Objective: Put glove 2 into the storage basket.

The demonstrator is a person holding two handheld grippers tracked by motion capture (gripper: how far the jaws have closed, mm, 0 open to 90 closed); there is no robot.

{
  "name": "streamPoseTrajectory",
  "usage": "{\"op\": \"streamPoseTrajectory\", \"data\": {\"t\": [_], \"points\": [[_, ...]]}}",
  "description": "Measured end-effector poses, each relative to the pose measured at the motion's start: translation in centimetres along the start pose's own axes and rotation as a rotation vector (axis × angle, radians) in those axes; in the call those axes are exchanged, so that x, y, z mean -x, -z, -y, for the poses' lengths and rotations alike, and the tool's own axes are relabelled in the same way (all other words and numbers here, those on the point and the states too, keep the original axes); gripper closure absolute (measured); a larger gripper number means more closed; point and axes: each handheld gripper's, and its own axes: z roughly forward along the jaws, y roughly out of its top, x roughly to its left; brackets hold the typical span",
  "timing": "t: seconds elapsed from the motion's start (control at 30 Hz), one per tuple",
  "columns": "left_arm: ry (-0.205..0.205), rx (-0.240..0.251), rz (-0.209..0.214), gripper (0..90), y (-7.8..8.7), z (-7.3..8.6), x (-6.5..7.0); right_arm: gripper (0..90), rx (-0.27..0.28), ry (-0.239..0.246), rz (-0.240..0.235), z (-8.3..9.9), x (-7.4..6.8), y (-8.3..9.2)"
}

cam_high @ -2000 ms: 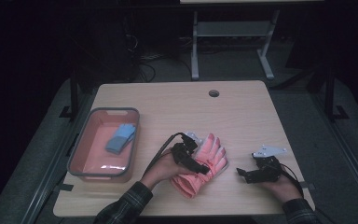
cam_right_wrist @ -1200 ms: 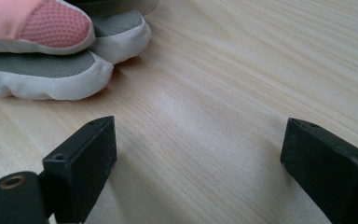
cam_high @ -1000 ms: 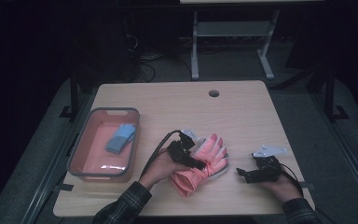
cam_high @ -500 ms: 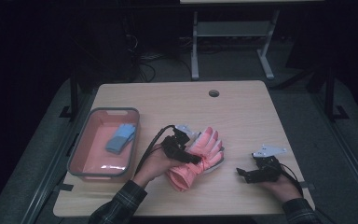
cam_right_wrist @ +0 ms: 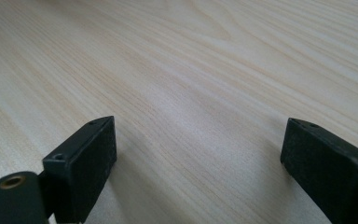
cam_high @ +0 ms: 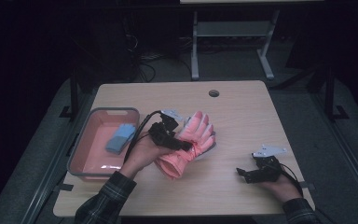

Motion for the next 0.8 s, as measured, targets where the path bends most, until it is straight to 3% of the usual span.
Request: {"op": "streamPoseTrajectory", "data": {"t": [0.27,0.8], "points": [[0.010,0.022,-0.034,60.9,3.3,0.1,-1.1,9.8,0.000,0.000,0.000,0.0,0.0,0.0],[0.084,0.076,-0.139,61.0,9.4,1.9,-3.8,9.8,-0.003,0.001,-0.001,0.0,0.0,0.0]]}}
